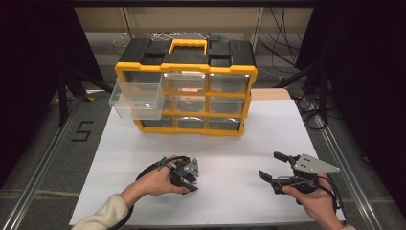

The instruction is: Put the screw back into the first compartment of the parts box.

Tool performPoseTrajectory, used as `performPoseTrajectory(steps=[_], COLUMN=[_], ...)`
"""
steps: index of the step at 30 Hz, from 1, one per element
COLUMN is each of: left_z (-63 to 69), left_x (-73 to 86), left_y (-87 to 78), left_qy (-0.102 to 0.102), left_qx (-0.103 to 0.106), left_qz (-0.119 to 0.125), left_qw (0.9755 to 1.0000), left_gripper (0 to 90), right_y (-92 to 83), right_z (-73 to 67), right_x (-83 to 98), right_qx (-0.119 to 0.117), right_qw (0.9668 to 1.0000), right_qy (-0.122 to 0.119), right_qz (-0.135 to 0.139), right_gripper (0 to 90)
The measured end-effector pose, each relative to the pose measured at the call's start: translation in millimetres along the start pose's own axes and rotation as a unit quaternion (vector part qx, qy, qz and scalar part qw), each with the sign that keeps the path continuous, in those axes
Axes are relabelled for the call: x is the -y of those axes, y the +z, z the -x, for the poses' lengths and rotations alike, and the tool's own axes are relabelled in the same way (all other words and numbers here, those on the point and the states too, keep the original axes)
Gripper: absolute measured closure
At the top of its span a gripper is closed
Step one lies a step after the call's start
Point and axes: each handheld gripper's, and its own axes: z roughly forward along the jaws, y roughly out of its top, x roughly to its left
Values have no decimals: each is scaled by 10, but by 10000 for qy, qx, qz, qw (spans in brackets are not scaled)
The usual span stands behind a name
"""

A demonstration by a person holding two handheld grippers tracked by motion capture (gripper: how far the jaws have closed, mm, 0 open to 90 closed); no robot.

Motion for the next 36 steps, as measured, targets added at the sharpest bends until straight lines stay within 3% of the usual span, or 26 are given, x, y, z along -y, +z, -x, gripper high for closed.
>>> performPoseTrajectory(steps=[3, 5, 7, 8, 9, 10, 11, 14, 16, 17, 18, 24, 25, 28, 29, 30, 32, 33, 34, 35, 36], left_z=[-34, -24, -31, -36, -65, -66, -65, -78, -82, -58, -57, -46, -63, -68, -46, -40, 9, 11, 17, 44, 37], left_x=[-25, -35, -45, -50, -60, -65, -68, -84, -98, -102, -109, -130, -124, -87, -73, -69, -70, -77, -82, -82, -83], left_y=[-9, -4, -9, -12, -36, -38, -38, -40, -33, -15, -12, -14, -33, -65, -70, -98, -161, -206, -264, -316, -402], left_qy=[38, -172, -210, -196, 20, 17, -11, -164, -234, -440, -517, -478, -345, -304, -446, -393, -500, -401, -389, -556, -511], left_qx=[54, 95, 124, 140, 170, 176, 184, 239, 252, 237, 250, 172, 183, 193, 170, 163, 82, 21, -31, -109, -215], left_qz=[-141, -182, -283, -335, -565, -598, -624, -734, -796, -674, -707, -766, -846, -728, -579, -553, -233, -4, 173, 443, 521], left_qw=[9999, 9996, 9993, 9991, 9983, 9981, 9979, 9969, 9962, 9965, 9958, 9958, 9957, 9967, 9972, 9976, 9984, 9992, 9991, 9974, 9971], left_gripper=[672, 704, 745, 759, 785, 802, 822, 843, 847, 849, 851, 855, 855, 856, 856, 856, 856, 856, 856, 856, 857], right_y=[8, 1, 8, 7, -3, -21, -14, 8, -12, 9, 8, -14, -3, 1, 1, -2, -18, -18, -18, -18, -19], right_z=[9, 1, 11, 9, 0, -1, 8, 8, 7, 7, 8, 8, 1, 10, 7, 0, -3, -3, -3, -3, -3], right_x=[4, 2, 5, 6, 5, -1, 0, 7, 1, 8, 7, 1, 6, 8, 8, 7, 1, 0, 1, 0, 0], right_qx=[7, -13, -8, 6, -22, -21, 11, 1, 16, -26, -11, 14, -38, -12, -18, -25, -19, -4, -2, -11, -3], right_qw=[10000, 10000, 10000, 10000, 10000, 9998, 9999, 10000, 9999, 10000, 10000, 9999, 10000, 10000, 10000, 9999, 9998, 9998, 9998, 9998, 9998], right_qy=[-71, -16, -60, -46, 30, 35, -59, -76, -78, -70, -76, -65, 16, -35, -23, 24, 34, 33, 33, 32, 31], right_qz=[17, -18, 20, 1, -85, -213, -133, -6, -136, -10, -5, -138, -83, -63, -76, -110, -216, -219, -219, -213, -214], right_gripper=[154, 154, 154, 154, 154, 154, 154, 154, 154, 154, 154, 154, 154, 154, 154, 154, 155, 154, 154, 154, 154])
